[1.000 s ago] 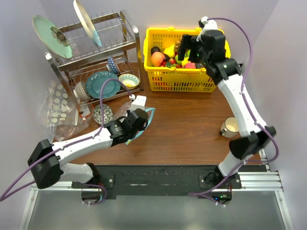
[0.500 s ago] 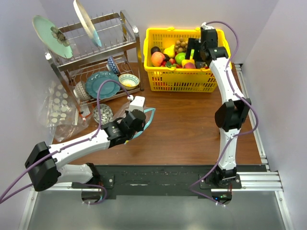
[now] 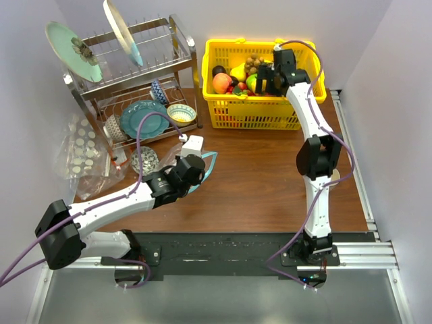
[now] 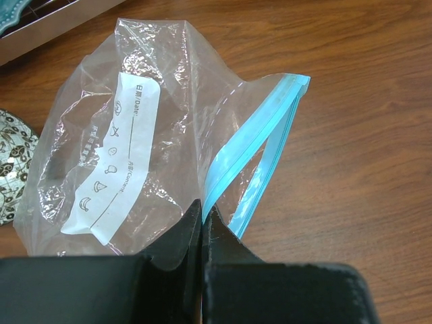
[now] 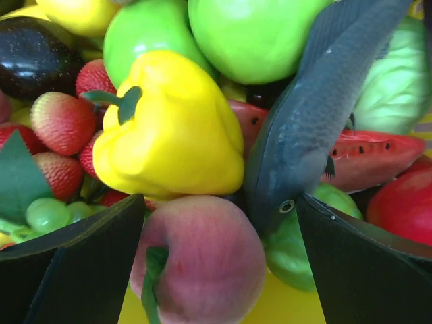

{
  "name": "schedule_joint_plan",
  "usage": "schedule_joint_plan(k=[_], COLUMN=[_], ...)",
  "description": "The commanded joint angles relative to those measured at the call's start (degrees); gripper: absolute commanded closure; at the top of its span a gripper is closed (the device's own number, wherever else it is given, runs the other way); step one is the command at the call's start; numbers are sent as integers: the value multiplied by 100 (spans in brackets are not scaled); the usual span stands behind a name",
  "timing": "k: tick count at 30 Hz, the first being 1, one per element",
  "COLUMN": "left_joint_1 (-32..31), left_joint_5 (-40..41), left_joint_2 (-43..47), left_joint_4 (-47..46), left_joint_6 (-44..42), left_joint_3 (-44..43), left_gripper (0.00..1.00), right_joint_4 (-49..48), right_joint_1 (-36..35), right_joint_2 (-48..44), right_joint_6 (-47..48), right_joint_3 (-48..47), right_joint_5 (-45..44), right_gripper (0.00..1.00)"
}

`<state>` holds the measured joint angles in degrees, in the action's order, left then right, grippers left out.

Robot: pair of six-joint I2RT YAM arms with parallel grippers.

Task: Place the food in the zip-top bag and seal the zipper
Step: Pick up the fake fruit from the bin.

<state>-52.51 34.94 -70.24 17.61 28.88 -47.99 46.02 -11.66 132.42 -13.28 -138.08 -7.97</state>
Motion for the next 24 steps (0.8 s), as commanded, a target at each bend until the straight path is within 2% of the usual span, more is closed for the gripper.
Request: schedule_joint_plan(k=[1,4,6,8,11,19,24], left_joint_1=[30,30,30,22,30,30,22], left_joint_5=[180,224,268,303,329,303,250], left_joint_2=[115,159,168,186,177,186,203], left_joint_4=[6,41,59,67,68,59,85], left_joint_6=[-93,-120,-146,-164,-173,-138,-94], left_joint_3=[-193,-176,-185,-176,-176,-158,-149], left_gripper=[100,100,100,100,100,100,100], right_joint_4=[-655,-515,-454,-506,-733,-787,-963], right_joint_1=[-29,-29,-29,-21,-29,-20,-29], right_joint_2=[90,345,372,250,-127,-936,-1420], right_joint_6=[-114,-166,-184,-210,-280,-351,-404], right_joint_3=[230,-192,-333,-203,192,282,440], right_joint_5=[41,93,181,225,243,532,621], right_gripper=[2,6,15,32,37,38,35])
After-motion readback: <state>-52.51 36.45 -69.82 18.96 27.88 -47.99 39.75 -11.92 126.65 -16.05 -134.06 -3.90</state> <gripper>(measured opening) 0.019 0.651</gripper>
